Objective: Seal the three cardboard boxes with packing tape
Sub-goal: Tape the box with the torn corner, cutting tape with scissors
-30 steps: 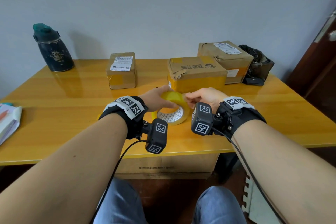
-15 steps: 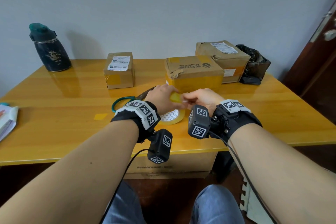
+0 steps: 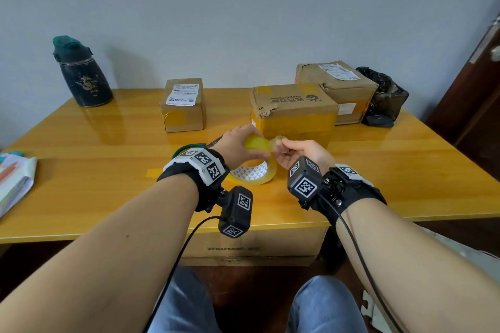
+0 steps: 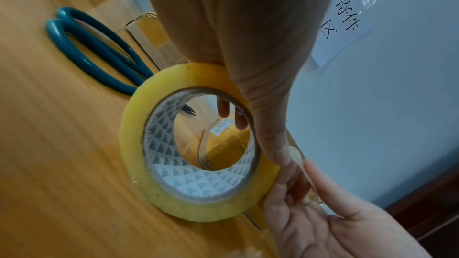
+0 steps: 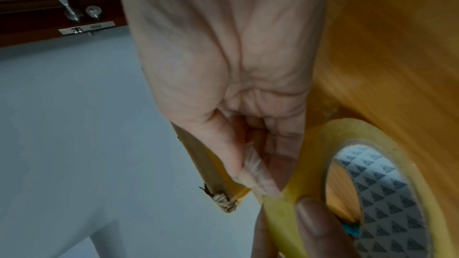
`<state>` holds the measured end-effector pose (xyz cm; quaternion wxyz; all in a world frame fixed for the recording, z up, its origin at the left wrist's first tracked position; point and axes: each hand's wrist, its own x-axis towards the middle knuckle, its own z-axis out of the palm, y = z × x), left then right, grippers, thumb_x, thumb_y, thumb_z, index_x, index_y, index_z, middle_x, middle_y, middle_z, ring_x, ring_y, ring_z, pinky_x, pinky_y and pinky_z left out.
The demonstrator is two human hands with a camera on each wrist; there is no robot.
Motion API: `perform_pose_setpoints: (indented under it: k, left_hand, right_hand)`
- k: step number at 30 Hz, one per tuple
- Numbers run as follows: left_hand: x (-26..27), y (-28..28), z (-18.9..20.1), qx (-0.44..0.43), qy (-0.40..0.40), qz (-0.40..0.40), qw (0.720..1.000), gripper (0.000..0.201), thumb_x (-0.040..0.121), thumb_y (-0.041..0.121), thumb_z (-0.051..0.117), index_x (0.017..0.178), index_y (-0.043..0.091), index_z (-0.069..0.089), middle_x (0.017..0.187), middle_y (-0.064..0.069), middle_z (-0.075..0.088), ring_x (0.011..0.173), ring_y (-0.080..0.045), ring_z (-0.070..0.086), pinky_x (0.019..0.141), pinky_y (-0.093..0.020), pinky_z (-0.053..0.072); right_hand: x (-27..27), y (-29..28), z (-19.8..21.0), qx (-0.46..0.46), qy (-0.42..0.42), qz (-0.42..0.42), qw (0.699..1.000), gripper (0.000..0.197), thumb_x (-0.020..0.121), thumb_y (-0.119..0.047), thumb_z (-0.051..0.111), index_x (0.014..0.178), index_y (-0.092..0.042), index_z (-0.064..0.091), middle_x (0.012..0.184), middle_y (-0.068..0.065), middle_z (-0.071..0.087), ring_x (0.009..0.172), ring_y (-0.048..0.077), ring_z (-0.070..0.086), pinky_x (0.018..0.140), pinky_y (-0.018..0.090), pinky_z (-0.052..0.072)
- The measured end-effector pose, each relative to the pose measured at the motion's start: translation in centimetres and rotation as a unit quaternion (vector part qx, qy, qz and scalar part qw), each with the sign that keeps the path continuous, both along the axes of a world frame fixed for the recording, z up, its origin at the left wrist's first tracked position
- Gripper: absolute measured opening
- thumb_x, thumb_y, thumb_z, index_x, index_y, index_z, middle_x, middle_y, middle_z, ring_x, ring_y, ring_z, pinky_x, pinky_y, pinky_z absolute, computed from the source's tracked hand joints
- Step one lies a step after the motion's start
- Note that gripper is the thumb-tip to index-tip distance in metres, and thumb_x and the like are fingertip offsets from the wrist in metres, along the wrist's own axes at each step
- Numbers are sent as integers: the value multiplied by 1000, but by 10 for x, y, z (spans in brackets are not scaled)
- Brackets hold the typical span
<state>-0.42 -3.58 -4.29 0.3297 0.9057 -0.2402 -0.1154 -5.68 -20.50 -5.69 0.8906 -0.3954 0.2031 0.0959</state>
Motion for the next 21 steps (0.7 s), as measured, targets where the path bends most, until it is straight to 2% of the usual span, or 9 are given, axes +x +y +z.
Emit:
perform_pose_setpoints:
  k: [3,5,7,10,11,14,18,19,21]
  left_hand:
    - [-1,2,0,-25,17,-4,1000,42,80,39,73,116,26,54,106,2,58,96,-16,55,81,-30,49]
    - [-1,2,-1,-40,22,1,999,43,80,39,73,116,25,55,102,2,59,89,-14,55,74,-26,47]
    - [-1,0,-2,-42,15,15,999,43,80,42,73,115,26,56,103,2,60,91,-15,55,78,-30,48]
    - [1,-5,-2,-8,-33,24,999,44,79,45,73,113,22,57,110,-2,60,103,-22,54,90,-40,49]
    - [1,-7,-1,1,-43,20,999,45,80,44,72,114,21,57,110,-3,60,103,-22,54,89,-39,49]
    - [-2,-10,2,-4,-35,14,999,45,84,38,71,120,18,53,104,0,58,91,-17,54,73,-25,46]
    - [-4,-8,3,-3,-40,4,999,45,85,35,70,126,23,53,109,2,56,94,-14,50,80,-27,43]
    - [-4,-7,5,10,-40,3,999,45,85,37,70,125,25,54,115,-1,57,97,-15,50,83,-28,43]
    - [-4,-7,8,83,-83,4,993,50,81,48,69,127,32,55,129,-3,51,116,-20,43,96,-36,39]
  right_hand:
    - [0,1,0,8,-10,-9,1000,14,95,-6,49,89,-3,62,70,5,66,63,16,68,66,25,58]
    - [0,0,3,-21,-16,-6,1000,14,95,-5,50,89,-3,61,71,5,65,66,16,66,65,25,58]
    - [2,-1,9,-98,-35,1,995,13,94,-5,52,87,-3,62,75,6,62,73,17,63,68,26,58]
    - [5,1,19,-206,-62,1,976,11,94,-3,53,87,0,61,79,9,61,72,19,61,70,28,55]
    - [6,1,21,-219,-61,1,974,11,94,-3,53,88,0,60,79,10,61,72,19,60,70,28,55]
    - [9,-1,25,-246,-32,23,968,15,96,-9,53,86,-1,62,77,8,59,73,20,60,69,29,53]
    - [10,-3,24,-271,-15,56,961,22,97,-14,52,79,-5,61,77,6,57,74,19,57,73,30,52]
    - [10,-2,24,-277,-24,56,959,24,98,-13,50,77,-6,60,77,5,56,74,18,56,71,30,51]
    - [10,-1,22,-293,-44,56,953,26,98,-11,48,73,-9,57,77,3,54,74,17,53,68,28,47]
